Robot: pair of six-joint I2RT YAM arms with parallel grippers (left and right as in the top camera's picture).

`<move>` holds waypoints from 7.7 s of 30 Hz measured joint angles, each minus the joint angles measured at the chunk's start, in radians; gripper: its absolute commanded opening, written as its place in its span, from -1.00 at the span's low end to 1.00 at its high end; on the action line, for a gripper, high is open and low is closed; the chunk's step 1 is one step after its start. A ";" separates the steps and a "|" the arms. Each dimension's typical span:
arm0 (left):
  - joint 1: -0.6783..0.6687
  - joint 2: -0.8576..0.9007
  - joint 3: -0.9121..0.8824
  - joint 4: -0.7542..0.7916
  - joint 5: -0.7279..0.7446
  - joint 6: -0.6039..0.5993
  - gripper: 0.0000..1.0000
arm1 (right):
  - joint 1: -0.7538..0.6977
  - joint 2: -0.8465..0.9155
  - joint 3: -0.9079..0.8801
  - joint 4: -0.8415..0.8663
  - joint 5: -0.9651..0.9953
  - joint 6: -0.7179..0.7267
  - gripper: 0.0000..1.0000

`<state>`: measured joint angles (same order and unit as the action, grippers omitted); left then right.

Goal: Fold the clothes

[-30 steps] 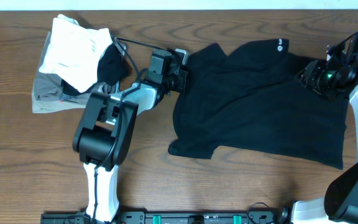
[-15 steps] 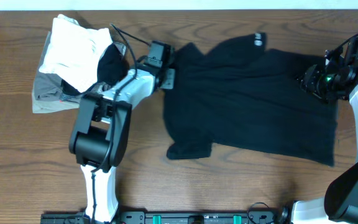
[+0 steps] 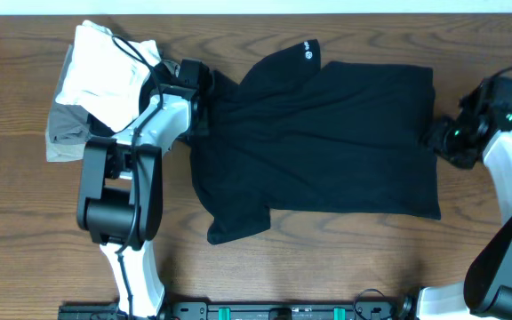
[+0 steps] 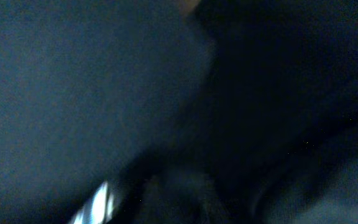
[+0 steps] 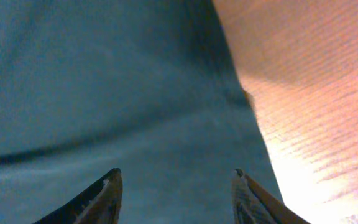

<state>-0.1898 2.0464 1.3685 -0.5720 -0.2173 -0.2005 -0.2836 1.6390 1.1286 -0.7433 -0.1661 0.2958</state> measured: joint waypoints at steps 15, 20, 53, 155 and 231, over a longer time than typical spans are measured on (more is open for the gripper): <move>-0.001 -0.365 -0.016 -0.079 0.062 -0.013 0.13 | -0.020 0.000 -0.336 0.280 0.214 0.170 -0.98; -0.001 -0.372 -0.016 -0.155 0.087 -0.013 0.13 | -0.084 -0.008 -0.352 0.282 0.307 0.216 -0.98; -0.066 -0.373 -0.120 -0.639 0.508 -0.013 0.47 | -0.256 -0.389 -0.377 0.018 0.056 0.111 0.22; -0.309 -0.713 -0.425 -0.341 0.693 -0.134 -0.88 | -0.424 -0.325 -0.418 -0.001 0.086 0.144 -0.97; -0.173 -0.459 -0.425 0.492 0.427 0.158 0.22 | -0.272 -0.105 -0.409 0.655 -0.090 0.351 -0.41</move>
<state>-0.3630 1.5879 0.9432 -0.0799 0.2096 -0.0422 -0.5560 1.5345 0.7193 -0.0883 -0.2565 0.6472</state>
